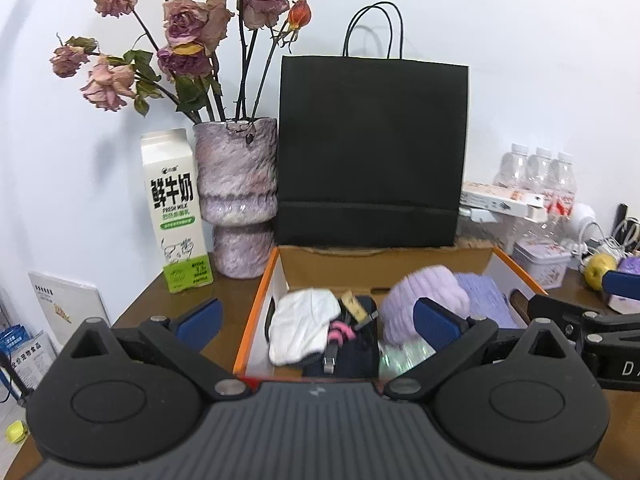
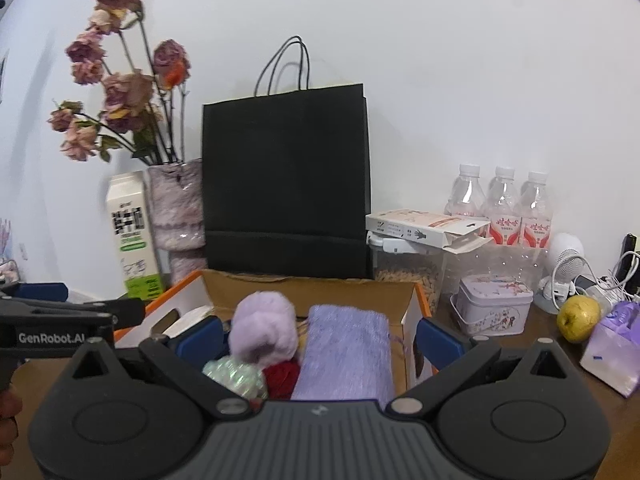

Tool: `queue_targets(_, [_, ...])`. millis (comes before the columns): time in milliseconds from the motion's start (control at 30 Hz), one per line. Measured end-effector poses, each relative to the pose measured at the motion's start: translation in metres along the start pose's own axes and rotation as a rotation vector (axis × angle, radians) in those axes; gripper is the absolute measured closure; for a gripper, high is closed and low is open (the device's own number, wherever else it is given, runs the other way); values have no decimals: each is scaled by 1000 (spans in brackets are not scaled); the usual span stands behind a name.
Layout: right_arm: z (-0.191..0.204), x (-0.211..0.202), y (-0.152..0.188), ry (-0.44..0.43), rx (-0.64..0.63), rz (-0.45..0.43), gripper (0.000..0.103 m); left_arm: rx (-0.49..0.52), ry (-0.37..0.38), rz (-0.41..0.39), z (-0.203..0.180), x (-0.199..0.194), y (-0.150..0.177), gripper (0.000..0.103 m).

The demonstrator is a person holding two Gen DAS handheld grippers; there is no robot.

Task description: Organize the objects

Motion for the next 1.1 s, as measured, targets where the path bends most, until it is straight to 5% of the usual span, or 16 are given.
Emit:
queue_targets(667, [31, -181, 54, -55, -8, 34, 0, -17, -5, 86, 3, -168, 64, 0])
queue_targets(1100, [43, -246, 74, -65, -21, 21, 0, -4, -5, 86, -3, -232, 92, 0])
Point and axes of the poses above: each gripper's, at about its wrist camera, not at the fingertips, and x roughly the way its jaws point, z to its left, y to its underside, the point moved 2 cm from there along x, roughly the way its jaws point, and after that the axes turned 2 degrees about y, right-handed, at the moved point
